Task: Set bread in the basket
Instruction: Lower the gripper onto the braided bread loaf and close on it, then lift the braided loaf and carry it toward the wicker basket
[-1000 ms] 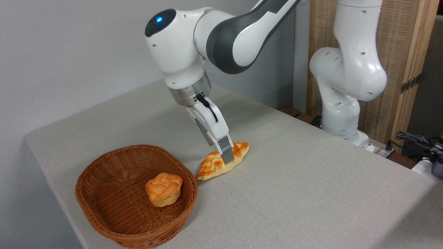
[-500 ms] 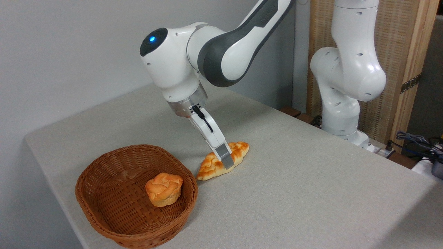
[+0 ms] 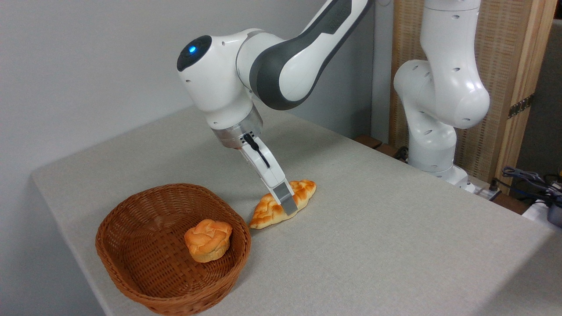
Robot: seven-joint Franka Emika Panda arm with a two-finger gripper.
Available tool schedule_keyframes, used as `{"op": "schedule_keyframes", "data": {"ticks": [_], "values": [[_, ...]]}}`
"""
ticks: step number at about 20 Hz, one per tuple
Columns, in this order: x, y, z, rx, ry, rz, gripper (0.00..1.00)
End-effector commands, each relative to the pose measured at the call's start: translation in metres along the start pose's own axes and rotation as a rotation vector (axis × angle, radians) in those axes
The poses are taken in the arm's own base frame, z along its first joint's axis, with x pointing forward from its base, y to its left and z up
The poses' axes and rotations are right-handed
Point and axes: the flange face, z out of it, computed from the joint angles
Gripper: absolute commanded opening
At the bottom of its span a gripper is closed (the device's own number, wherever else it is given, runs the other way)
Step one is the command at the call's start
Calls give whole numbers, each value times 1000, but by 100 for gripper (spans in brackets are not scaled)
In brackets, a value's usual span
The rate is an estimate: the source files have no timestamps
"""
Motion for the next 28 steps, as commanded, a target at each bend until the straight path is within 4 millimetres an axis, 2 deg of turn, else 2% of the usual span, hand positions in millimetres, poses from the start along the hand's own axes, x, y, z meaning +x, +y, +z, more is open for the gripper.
{"op": "schedule_keyframes", "data": {"ticks": [1,7,11,15,23,28], "values": [[0,-1,-1,17,-3,8,39],[0,-1,-2,15,-4,8,39],[-9,1,-14,-2,-12,-3,39],[-27,-3,-37,-22,-13,-31,39],[-44,-21,-111,97,100,-47,39],[-34,-38,-134,238,224,-57,40]]}}
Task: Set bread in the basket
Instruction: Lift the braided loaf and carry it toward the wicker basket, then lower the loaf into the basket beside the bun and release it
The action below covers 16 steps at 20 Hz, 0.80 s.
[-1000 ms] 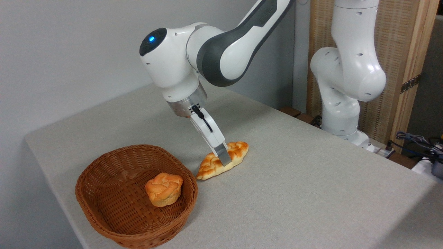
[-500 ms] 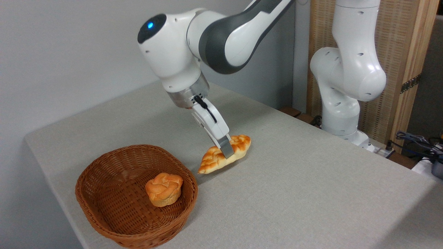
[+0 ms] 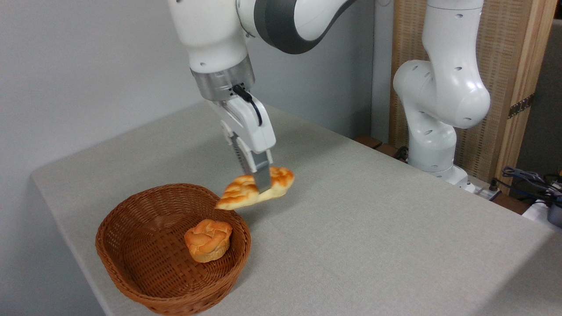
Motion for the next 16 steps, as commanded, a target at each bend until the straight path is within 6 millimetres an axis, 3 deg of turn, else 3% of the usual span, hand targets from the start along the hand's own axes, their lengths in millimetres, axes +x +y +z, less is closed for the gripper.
{"op": "schedule_keyframes", "data": {"ticks": [1,8,12,16], "values": [[13,-18,-11,119,99,0,41],[41,-41,-5,190,313,-69,76],[44,-46,-3,201,342,-80,99],[44,-46,-3,201,342,-82,100]]}}
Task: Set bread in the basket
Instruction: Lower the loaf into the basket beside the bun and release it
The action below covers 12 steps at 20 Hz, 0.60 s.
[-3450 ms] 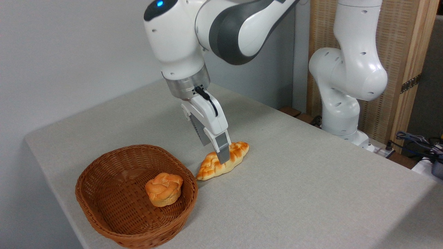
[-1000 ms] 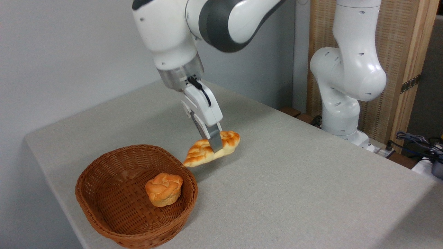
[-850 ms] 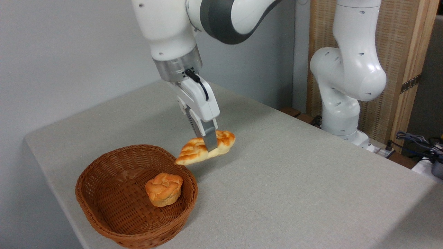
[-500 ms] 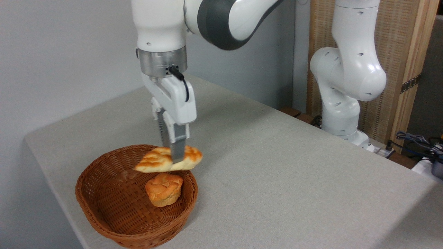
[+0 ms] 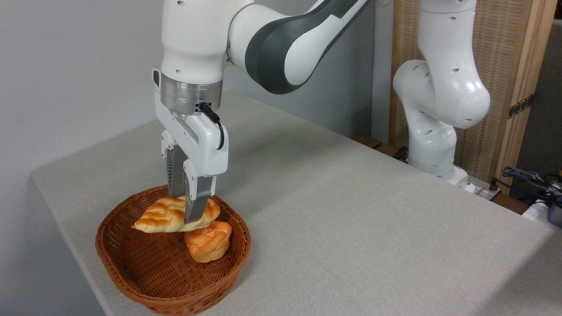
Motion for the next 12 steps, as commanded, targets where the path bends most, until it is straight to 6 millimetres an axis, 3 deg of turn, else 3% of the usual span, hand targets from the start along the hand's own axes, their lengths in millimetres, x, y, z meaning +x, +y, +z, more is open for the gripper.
{"op": "schedule_keyframes", "data": {"ticks": [1,8,12], "values": [[1,-4,-6,7,23,-12,100],[1,-4,-7,7,23,-13,99],[-10,-11,-18,6,19,-32,99]]}}
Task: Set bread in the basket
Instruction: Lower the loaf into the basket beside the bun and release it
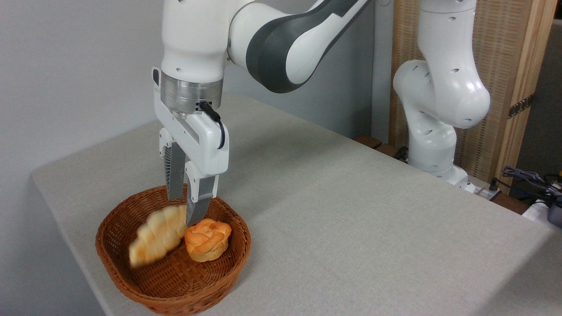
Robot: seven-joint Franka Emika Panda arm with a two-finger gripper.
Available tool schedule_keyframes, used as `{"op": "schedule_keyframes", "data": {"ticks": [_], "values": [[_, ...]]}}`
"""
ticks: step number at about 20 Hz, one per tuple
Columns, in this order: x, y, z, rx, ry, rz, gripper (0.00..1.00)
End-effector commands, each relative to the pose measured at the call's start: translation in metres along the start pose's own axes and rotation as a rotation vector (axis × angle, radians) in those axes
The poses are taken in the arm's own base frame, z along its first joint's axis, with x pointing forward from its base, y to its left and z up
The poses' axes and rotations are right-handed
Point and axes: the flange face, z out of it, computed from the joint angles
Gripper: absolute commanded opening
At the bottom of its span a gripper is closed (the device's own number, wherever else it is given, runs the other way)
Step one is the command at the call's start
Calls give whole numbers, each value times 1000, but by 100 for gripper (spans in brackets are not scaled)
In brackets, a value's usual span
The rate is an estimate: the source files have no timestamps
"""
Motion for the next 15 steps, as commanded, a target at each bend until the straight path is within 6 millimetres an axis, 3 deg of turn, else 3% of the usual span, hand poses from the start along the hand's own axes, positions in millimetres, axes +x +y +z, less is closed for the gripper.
{"op": "schedule_keyframes", "data": {"ticks": [1,7,15], "values": [[-11,-4,-19,-19,4,-27,99],[-34,6,-38,-125,-169,-11,99],[-36,6,-42,-105,-223,-81,100]]}}
